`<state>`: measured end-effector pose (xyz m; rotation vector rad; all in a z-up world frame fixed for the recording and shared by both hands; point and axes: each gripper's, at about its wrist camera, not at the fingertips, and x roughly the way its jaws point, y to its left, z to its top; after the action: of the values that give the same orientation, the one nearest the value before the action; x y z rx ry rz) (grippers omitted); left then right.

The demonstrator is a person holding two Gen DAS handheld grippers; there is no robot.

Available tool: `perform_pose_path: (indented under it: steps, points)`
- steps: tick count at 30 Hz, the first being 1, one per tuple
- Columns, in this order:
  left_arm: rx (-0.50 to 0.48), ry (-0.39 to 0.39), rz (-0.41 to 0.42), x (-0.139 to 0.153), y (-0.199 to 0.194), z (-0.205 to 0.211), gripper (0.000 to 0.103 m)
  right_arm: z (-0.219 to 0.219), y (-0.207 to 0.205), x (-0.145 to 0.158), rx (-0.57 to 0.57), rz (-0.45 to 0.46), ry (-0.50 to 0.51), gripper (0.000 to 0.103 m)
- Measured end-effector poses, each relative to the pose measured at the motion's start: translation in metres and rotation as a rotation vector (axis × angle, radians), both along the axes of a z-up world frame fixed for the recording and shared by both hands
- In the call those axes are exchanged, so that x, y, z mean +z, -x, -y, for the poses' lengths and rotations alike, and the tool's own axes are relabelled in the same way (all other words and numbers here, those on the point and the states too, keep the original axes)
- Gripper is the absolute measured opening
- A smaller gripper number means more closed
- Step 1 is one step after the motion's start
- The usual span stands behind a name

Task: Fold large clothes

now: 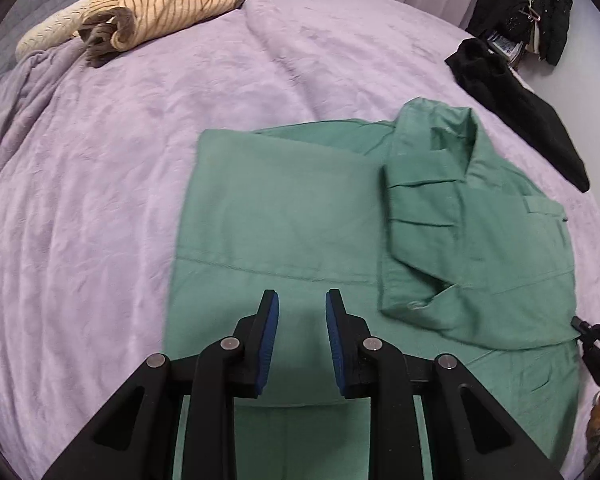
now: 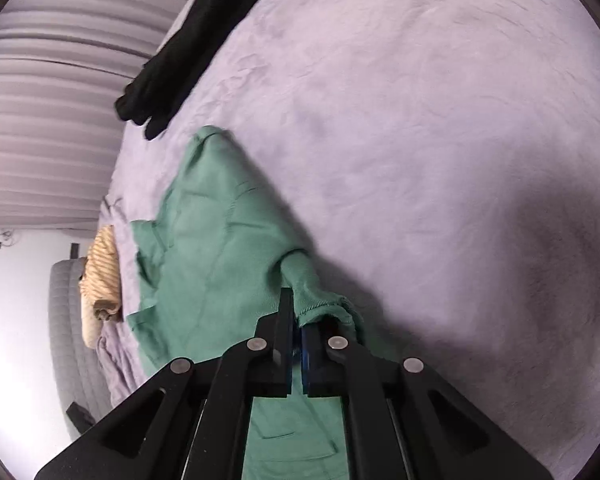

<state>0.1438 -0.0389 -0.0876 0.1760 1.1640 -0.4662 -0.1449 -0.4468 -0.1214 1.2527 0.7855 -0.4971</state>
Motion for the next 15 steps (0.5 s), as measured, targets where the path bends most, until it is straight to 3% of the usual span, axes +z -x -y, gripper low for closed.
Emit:
perform_pose_path:
  steps: [2, 4, 5, 6, 7, 8, 9, 12, 15]
  points:
    - [0.007, -0.041, 0.009, -0.004, 0.001, -0.012, 0.027, 0.005, 0.01, -0.011, -0.023, 0.018, -0.05, 0.003]
    - [0.014, -0.041, 0.006, -0.007, 0.003, -0.019, 0.028, 0.001, 0.012, -0.003, -0.014, 0.016, -0.027, 0.004]
    - [0.016, -0.041, 0.002, -0.008, 0.004, -0.023, 0.032, -0.003, 0.009, 0.005, 0.011, 0.004, -0.006, 0.012]
    - [0.019, -0.041, -0.003, -0.009, 0.006, -0.024, 0.055, -0.01, 0.005, 0.013, 0.043, 0.008, -0.003, 0.016]
    - [0.027, -0.038, 0.004, -0.008, 0.008, -0.027, 0.079, -0.02, 0.0, 0.023, 0.091, 0.047, -0.009, 0.032]
    - [0.034, -0.038, 0.02, -0.006, 0.01, -0.027, 0.082, -0.03, -0.007, 0.03, 0.133, 0.092, -0.017, 0.057]
    - [0.03, -0.037, 0.036, -0.005, 0.012, -0.027, 0.082, -0.046, -0.018, 0.038, 0.185, 0.139, -0.03, 0.064]
    - [0.032, -0.055, 0.025, -0.007, 0.015, -0.029, 0.082, -0.099, -0.067, 0.04, 0.35, 0.218, -0.111, 0.065]
    - [0.054, -0.055, 0.008, -0.009, 0.015, -0.039, 0.082, -0.148, -0.122, 0.013, 0.421, 0.281, -0.269, 0.065]
